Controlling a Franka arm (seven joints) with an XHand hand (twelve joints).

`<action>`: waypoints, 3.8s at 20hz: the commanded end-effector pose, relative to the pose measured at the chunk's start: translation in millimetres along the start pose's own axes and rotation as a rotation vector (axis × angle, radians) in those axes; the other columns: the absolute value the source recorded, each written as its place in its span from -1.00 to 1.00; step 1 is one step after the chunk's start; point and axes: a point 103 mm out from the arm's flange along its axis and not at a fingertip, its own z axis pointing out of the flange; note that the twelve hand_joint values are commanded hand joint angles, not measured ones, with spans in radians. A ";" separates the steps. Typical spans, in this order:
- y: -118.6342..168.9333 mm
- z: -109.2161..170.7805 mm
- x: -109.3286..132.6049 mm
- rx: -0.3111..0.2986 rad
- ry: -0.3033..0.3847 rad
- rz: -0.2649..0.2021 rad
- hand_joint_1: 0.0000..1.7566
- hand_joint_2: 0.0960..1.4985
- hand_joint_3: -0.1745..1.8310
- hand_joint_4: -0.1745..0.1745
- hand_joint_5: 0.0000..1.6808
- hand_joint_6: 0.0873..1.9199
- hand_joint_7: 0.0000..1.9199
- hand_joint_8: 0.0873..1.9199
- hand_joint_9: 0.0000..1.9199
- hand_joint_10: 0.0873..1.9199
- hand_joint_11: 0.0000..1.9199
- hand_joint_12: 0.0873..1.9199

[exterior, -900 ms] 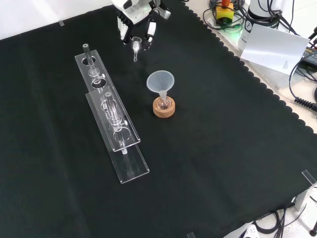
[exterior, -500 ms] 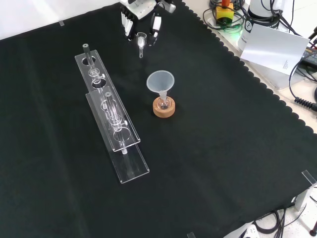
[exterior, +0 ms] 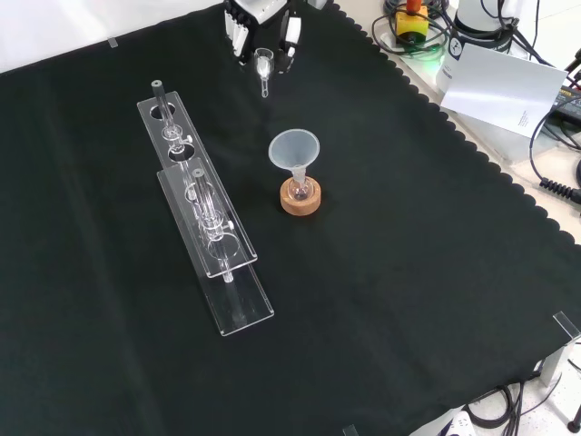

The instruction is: Pour all the NaCl from the weighing funnel into the round-bottom flask.

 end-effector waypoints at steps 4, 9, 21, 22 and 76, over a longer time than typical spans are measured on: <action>10.3 -6.4 23.8 0.023 -0.044 -0.045 0.46 0.16 -0.55 -1.00 0.32 -0.20 0.20 -0.22 0.42 -0.64 0.30 -0.28; 14.7 -7.4 34.4 0.042 -0.069 -0.055 0.46 0.16 -0.55 -1.00 0.32 -0.20 0.20 -0.22 0.42 -0.64 0.31 -0.28; 21.6 -6.6 55.1 0.075 -0.116 -0.088 0.46 0.16 -0.55 -1.00 0.32 -0.20 0.20 -0.22 0.43 -0.65 0.31 -0.29; 22.0 -6.8 55.8 0.078 -0.119 -0.088 0.46 0.16 -0.55 -1.00 0.32 -0.20 0.20 -0.22 0.43 -0.65 0.31 -0.29; 22.4 -28.6 111.0 0.187 -0.416 -0.120 0.46 0.16 -0.56 -1.00 0.32 -0.21 0.20 -0.23 0.43 -0.67 0.33 -0.30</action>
